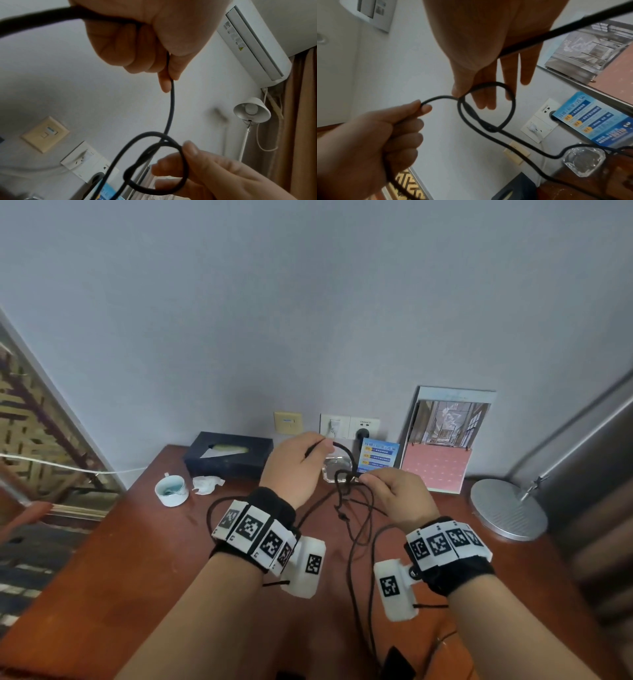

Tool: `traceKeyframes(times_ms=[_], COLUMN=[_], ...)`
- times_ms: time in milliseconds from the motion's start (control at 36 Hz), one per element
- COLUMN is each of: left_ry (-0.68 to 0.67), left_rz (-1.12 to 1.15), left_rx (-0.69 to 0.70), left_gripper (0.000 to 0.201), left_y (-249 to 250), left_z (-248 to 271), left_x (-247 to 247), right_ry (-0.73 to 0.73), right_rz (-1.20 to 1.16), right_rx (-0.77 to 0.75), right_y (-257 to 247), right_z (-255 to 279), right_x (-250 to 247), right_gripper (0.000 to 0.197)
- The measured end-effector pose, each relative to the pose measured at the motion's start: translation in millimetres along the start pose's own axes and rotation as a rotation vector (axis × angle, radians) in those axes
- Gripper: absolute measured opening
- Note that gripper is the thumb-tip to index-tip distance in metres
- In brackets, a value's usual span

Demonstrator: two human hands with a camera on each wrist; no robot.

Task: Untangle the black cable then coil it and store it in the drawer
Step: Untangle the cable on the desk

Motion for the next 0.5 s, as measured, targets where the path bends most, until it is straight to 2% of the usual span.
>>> traceKeyframes(times_ms=[139, 194, 278, 389, 500], left_ry=[0.102, 0.125, 0.133, 0.180, 0.230], left_rz=[0.005, 0.025, 0.012, -0.015, -0.049], left_rx=[-0.087, -0.119, -0.120, -0.081, -0.086], left_gripper=[0.025, 0.024, 0.023, 0.025, 0.025], left_y=[-15, -20, -19, -16, -16], left_z=[-6, -7, -6, -8, -7], left_x=[-14, -18, -17, -17, -21], right_ry=[0.010, -0.015, -0.058, 0.027, 0.004], right_rz=[-0.186, -0.174, -0.134, -0.071, -0.053], right_rx=[-0.135, -0.165, -0.116, -0.071, 0.084], right_y=[9, 20, 35, 45, 61], right_z=[7, 9, 10, 13, 16], right_x=[-11, -15, -18, -16, -18], right_gripper=[0.024, 0.027, 0.028, 0.029, 0.024])
Point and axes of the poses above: each hand's wrist, its own z-axis away from the middle knuckle, its own x-axis out of the palm, y = z × x, the point moved 2 cm from there along -z, towards the middle knuckle, and after that the axes turned 4 degrees about -x, right-handed, at the moved point
